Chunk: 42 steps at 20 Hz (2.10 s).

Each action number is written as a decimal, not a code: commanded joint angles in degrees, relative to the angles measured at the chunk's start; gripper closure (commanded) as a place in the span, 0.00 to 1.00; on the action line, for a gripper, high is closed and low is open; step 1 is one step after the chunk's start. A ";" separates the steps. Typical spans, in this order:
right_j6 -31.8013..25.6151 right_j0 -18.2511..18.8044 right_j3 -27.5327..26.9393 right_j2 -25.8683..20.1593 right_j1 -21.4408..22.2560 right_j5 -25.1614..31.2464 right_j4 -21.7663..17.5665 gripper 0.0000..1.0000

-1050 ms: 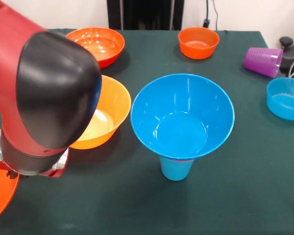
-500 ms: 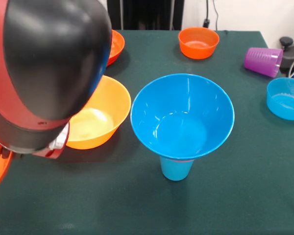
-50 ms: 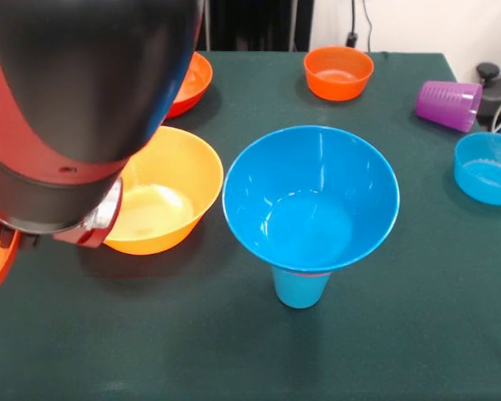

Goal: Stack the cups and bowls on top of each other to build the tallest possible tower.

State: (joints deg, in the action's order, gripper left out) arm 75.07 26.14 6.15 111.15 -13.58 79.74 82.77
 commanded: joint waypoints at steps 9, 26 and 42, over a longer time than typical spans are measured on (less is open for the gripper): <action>-4.04 -1.55 -3.54 12.41 7.42 12.90 11.92 1.00; -1.72 -3.02 -2.70 18.30 11.87 17.03 15.59 1.00; 10.45 -10.21 -0.65 29.46 12.28 26.30 19.96 1.00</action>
State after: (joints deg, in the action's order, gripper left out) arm 75.12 18.67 7.85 131.70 -2.73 96.83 100.69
